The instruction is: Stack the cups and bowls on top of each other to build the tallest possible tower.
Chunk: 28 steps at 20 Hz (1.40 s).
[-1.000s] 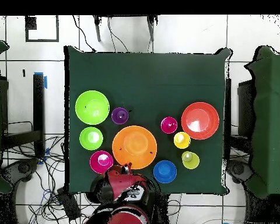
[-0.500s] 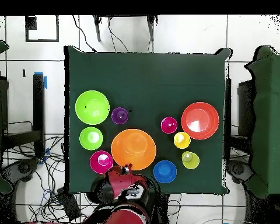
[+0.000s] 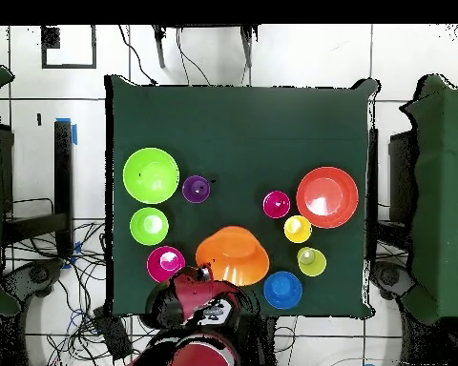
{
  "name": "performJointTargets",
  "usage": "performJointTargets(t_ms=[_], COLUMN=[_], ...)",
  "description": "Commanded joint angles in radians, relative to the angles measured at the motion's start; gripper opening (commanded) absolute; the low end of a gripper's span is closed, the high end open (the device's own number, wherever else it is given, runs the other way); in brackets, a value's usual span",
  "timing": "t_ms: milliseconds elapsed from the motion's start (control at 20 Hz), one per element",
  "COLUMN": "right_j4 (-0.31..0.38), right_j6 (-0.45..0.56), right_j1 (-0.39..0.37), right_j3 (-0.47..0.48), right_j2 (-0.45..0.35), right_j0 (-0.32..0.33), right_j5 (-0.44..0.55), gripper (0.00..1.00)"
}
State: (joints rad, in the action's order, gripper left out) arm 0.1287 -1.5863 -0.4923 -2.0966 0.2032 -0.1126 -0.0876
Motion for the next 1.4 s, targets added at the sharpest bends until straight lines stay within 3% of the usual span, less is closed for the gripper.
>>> performJointTargets(t_ms=[50, 350, 600, 900, 1050, 1400], right_j4=[-0.034, -0.04, 0.004, 0.011, -0.001, 0.003], right_j6=[-0.134, -0.12, -0.12, -0.073, -0.044, -0.031], right_j1=[0.04, 0.03, -0.161, -0.336, -0.406, -0.498], right_j3=[0.147, 0.182, 0.022, -0.035, -0.026, 0.004], right_j2=[-0.078, -0.077, -0.107, -0.12, -0.111, -0.1], right_j0=[-0.014, -0.026, 0.031, 0.049, 0.038, 0.017], right_j5=[0.054, 0.11, 0.178, 0.336, 0.463, 0.633], gripper=[0.0, 0.0, 0.0, 0.0, 0.0, 0.0])
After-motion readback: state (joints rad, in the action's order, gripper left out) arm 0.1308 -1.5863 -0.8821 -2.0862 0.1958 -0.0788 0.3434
